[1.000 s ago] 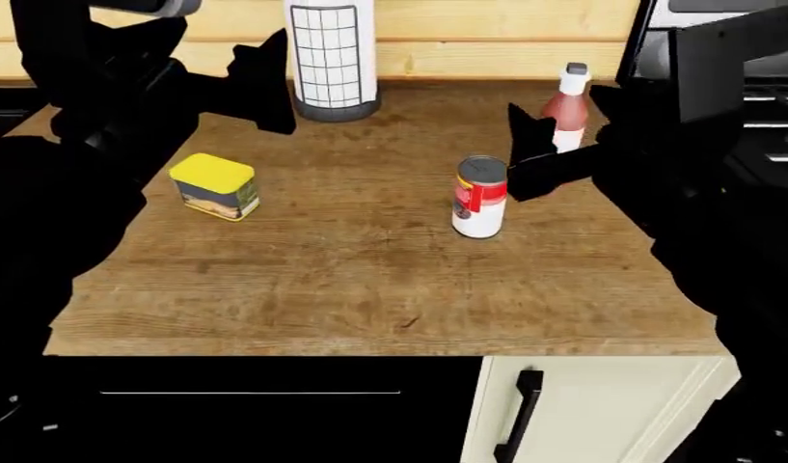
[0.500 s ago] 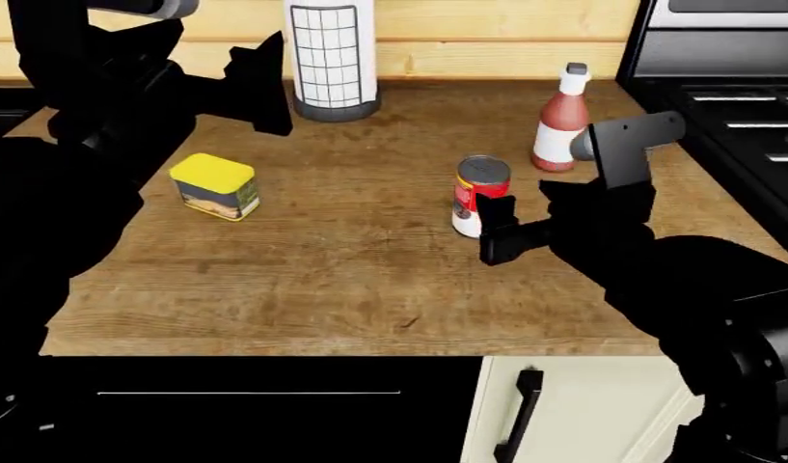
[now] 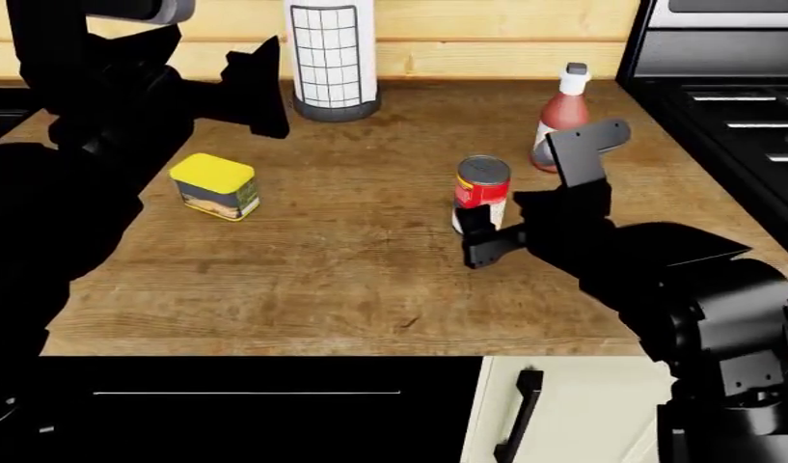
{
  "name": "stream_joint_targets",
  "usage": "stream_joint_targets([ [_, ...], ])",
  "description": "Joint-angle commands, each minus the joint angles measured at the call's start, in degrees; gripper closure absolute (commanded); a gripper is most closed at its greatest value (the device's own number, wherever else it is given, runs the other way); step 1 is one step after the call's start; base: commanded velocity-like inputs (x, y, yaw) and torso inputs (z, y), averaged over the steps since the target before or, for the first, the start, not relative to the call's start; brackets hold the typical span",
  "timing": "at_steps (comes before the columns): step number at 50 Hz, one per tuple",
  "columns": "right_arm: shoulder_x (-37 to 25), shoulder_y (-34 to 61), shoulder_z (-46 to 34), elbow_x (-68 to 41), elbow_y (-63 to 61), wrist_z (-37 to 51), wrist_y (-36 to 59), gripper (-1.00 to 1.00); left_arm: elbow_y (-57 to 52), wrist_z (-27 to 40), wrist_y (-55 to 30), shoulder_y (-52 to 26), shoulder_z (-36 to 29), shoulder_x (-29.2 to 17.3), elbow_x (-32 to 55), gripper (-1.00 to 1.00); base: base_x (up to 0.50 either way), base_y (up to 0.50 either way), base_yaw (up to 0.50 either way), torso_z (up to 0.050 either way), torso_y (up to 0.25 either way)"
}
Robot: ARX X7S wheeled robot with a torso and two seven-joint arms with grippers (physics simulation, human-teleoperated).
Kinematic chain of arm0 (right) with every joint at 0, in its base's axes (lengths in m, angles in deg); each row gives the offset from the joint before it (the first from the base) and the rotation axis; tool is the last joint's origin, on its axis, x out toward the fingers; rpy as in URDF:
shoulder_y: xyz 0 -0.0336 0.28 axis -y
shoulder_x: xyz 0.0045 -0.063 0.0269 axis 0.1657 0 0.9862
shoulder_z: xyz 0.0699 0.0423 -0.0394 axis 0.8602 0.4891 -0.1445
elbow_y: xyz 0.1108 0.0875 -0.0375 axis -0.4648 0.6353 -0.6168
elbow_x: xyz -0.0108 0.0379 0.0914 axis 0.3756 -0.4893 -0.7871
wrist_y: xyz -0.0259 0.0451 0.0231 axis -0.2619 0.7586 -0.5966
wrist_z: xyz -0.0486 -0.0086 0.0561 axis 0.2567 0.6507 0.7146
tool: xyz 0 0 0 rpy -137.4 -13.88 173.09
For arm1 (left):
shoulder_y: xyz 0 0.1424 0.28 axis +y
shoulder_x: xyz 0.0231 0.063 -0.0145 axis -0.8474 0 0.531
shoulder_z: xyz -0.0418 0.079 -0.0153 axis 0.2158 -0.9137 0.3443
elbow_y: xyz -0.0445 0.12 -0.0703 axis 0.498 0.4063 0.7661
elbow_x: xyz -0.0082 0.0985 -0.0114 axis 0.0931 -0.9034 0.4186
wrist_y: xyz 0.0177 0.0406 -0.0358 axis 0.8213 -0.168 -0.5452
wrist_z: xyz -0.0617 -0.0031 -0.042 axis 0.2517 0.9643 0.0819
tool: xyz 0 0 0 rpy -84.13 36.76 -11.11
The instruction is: Pick the cans from the counter and place them in their designated side in the cabinet.
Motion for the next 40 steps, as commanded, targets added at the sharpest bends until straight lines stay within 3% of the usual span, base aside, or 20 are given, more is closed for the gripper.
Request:
stream_joint_targets([
  [1,0.4,2.9,-4.5,1.9,7.8,-3.2,-4.7,-1.00,0.4,0.1,0.8,0.6,0.1,-0.2,0.1,-1.00,0.00,0.00,0.00,0.000,0.000],
  [14,0.6,4.7,-7.4,3.7,13.7,-5.2,-8.6,-1.00,0.5,0.4,1.3,1.1,0.0,-0.4,0.2,-1.00,0.00,0.00,0.00,0.000,0.000],
  [15,0.5,4.7,-7.4,3.7,13.7,-5.1,-8.6,1.00,0.5,0.4,1.3,1.1,-0.1,-0.4,0.2,-1.00,0.00,0.00,0.00,0.000,0.000],
  [24,-0.2,4.2,-6.8,2.9,10.6,-4.4,-7.0,1.00,-0.5,1.0,0.3,0.8,0.5,-0.6,1.1,-1.00,0.00,0.00,0.00,0.000,0.000],
  [40,-3.1,5.8,0.9,-3.5,-10.2,1.1,9.8,1.00,-0.6,0.9,0.1,0.6,1.3,0.2,2.8,-1.00,0.00,0.00,0.00,0.000,0.001],
])
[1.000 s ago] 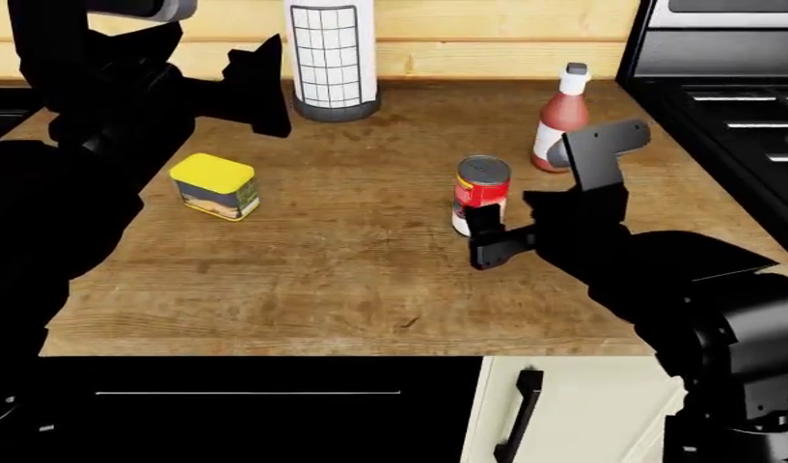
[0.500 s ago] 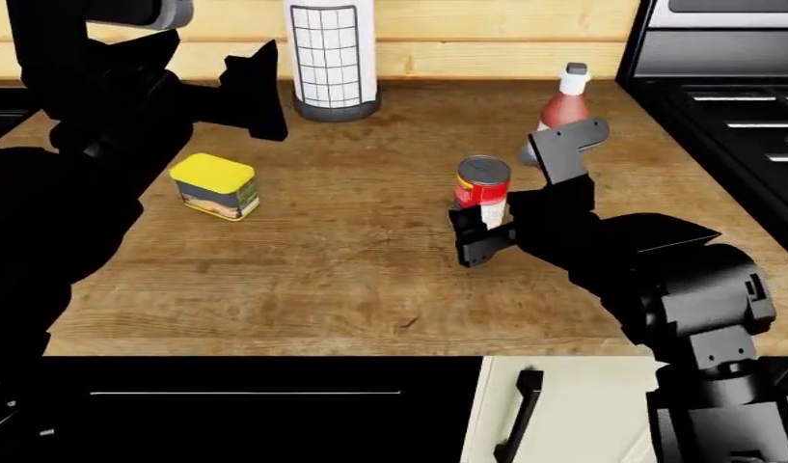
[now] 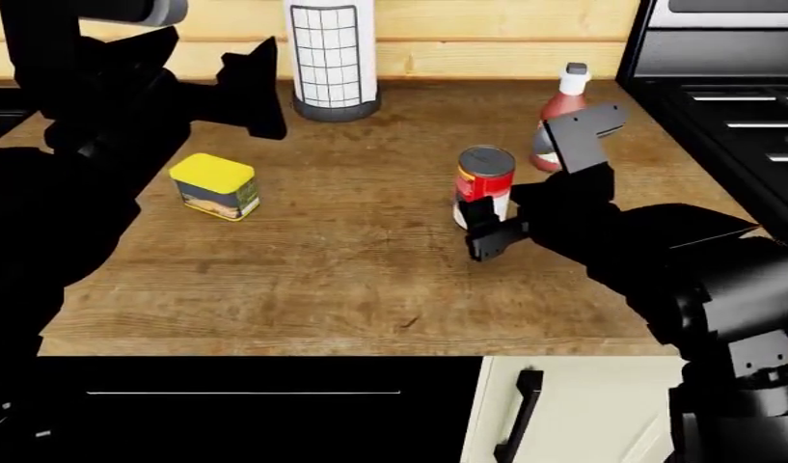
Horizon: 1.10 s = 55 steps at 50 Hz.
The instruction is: Pick the cans from the counter and place them in their designated side in the cabinet.
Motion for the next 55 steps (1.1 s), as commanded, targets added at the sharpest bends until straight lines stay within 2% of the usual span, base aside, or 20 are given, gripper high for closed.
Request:
stream_joint_targets([
  [1,-1.2,2.5,5.1,-3.6,-12.7,3.3,10.2,1.00,0.1,-0.2,0.2,-0.1,0.5,0.5,1.1,-1.00,0.00,0.00,0.00,0.000,0.000],
  [13,-0.5,11.6,10.7,-10.3,-22.3,10.3,23.2,1.00,0.7,-0.8,1.5,1.2,1.1,1.6,2.3,-1.00,0.00,0.00,0.00,0.000,0.000],
  [17,-1.8,16.1,10.7,-20.1,-20.2,19.2,23.1,1.00,1.3,-1.1,2.0,1.2,1.4,1.9,2.7,-1.00,0.00,0.00,0.00,0.000,0.000],
  [26,-2.6,28.3,8.2,-24.9,-14.3,27.1,23.1,1.00,2.8,-2.3,3.5,0.8,1.2,2.2,3.2,-1.00,0.00,0.00,0.00,0.000,0.001],
  [32,-4.4,37.8,6.0,-34.0,-6.7,34.6,23.0,1.00,3.5,-2.3,-1.5,-0.8,6.0,3.8,9.0,-1.00,0.00,0.00,0.00,0.000,0.000],
  [36,-5.3,44.0,2.7,-35.1,-0.9,35.1,22.3,1.00,3.9,-2.4,-3.8,-2.2,7.6,4.0,11.5,-1.00,0.00,0.00,0.00,0.000,0.000],
  [43,-5.2,57.4,-8.0,-29.2,16.8,24.3,17.9,1.00,4.6,-2.8,-4.8,-3.7,8.4,4.0,13.5,-1.00,0.00,0.00,0.00,0.000,0.001],
  [46,-3.2,67.1,-19.8,-22.8,29.3,11.0,12.5,1.00,4.6,-2.9,-4.7,-4.2,8.5,3.9,14.0,-1.00,0.00,0.00,0.00,0.000,0.000],
  [49,1.8,76.1,-30.5,-15.1,45.8,-3.1,4.2,1.00,4.8,-3.1,-4.4,-4.7,8.5,3.9,14.1,-1.00,0.00,0.00,0.00,0.000,0.000],
  [50,4.0,77.4,-30.0,-9.3,50.4,-7.8,2.4,1.00,4.9,-3.2,-4.3,-4.8,8.5,3.8,14.1,-1.00,0.00,0.00,0.00,0.000,0.000],
  [53,11.3,77.4,-13.4,16.5,58.3,-25.0,0.0,1.00,5.2,-3.4,-4.0,-5.1,8.3,3.9,14.3,-1.00,0.00,0.00,0.00,0.000,0.000],
  [55,14.2,77.4,-4.0,33.6,61.2,-32.0,-2.5,1.00,5.4,-3.6,-3.8,-5.4,8.1,3.8,14.4,-1.00,0.00,0.00,0.00,0.000,0.000],
])
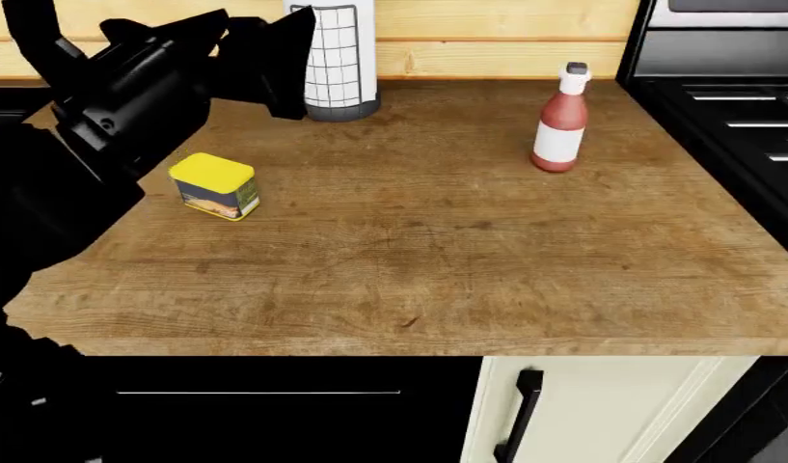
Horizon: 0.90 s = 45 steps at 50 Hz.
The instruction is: Pick the cans from the counter and place them in their designated side in the cabinet.
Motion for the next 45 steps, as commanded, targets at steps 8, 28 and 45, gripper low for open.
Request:
stream_joint_targets([
  [8,14.8,14.8,23.5,70.4,29.5,-36.0,-15.5,1.00,0.6,-0.5,-0.8,-3.2,1.0,-0.5,3.2,-1.00,0.00,0.00,0.00,0.000,0.001],
  [28,14.1,14.8,24.3,62.2,28.2,-24.1,-16.0,1.00,-1.4,3.9,-6.1,-7.6,4.3,0.4,9.5,-1.00,0.00,0.00,0.00,0.000,0.001],
  [45,14.1,14.8,24.3,62.2,28.2,-24.1,-16.0,1.00,1.2,11.2,-13.9,-11.5,10.2,2.5,21.7,-1.00,0.00,0.00,0.00,0.000,0.001],
])
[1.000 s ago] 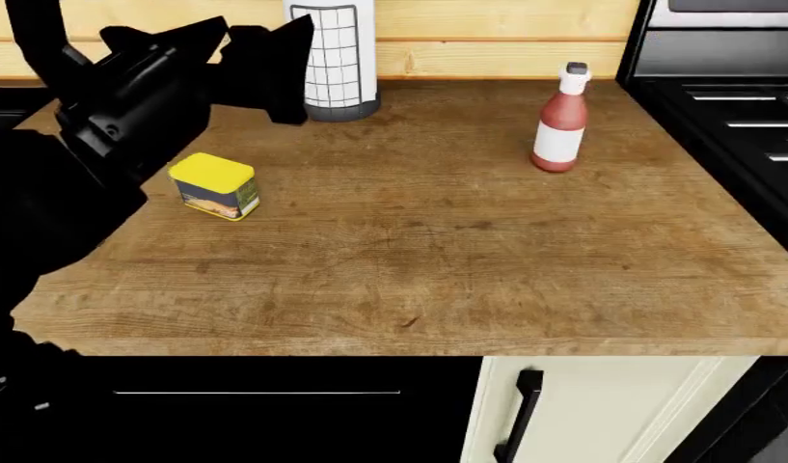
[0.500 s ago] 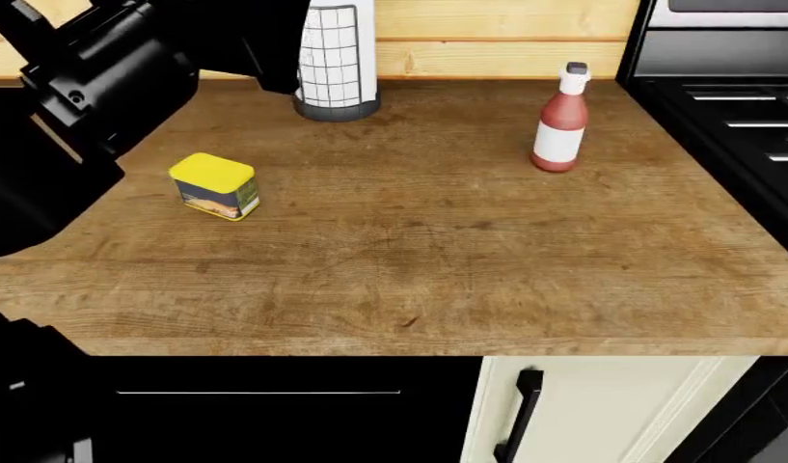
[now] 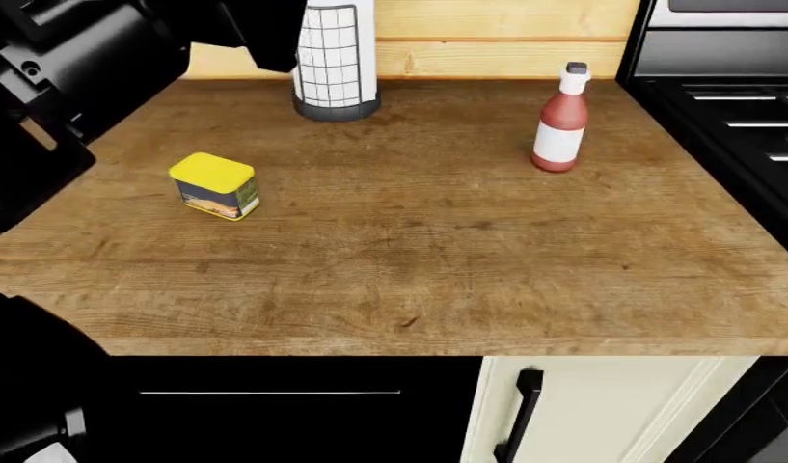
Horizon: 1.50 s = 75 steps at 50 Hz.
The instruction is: Pick the cans from the counter and place them in their designated side in the cabinet.
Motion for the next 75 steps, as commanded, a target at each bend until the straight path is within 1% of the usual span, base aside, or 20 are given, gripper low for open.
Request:
stream_joint_targets([
  [1,0.1,0.7,0.2,0.5,-0.2,-0.1,-0.7,1.00,1.5,4.8,-4.1,-2.4,2.9,1.0,7.3,-1.00,0.00,0.00,0.00,0.000,0.000],
  [9,0.1,0.7,0.2,0.5,-0.2,-0.1,-0.7,1.00,1.9,6.6,-3.5,-2.8,1.4,0.2,9.3,-1.00,0.00,0.00,0.00,0.000,0.001],
  [16,0.1,0.7,0.2,0.5,-0.2,-0.1,-0.7,1.00,0.7,5.2,-0.1,-2.3,-0.6,-0.9,7.6,-1.00,0.00,0.00,0.00,0.000,0.000],
  [21,0.1,0.7,0.2,0.5,-0.2,-0.1,-0.7,1.00,0.2,4.0,0.8,-2.0,-1.7,-1.6,7.6,-1.00,0.00,0.00,0.00,0.050,-0.016],
  [39,0.1,0.7,0.2,0.5,-0.2,-0.1,-0.7,1.00,0.2,6.1,0.8,-2.3,-1.8,-2.3,11.4,-1.00,0.00,0.00,0.00,0.050,-0.017],
  [61,0.1,0.7,0.2,0.5,-0.2,-0.1,-0.7,1.00,0.0,6.0,2.9,-1.2,-3.3,-3.6,12.4,-1.00,0.00,0.00,0.00,0.050,-0.010],
  [75,0.1,0.7,0.2,0.5,-0.2,-0.1,-0.7,1.00,0.6,7.9,3.6,-1.3,-3.4,-4.2,14.7,-1.00,-0.01,-0.19,0.00,0.000,0.000],
])
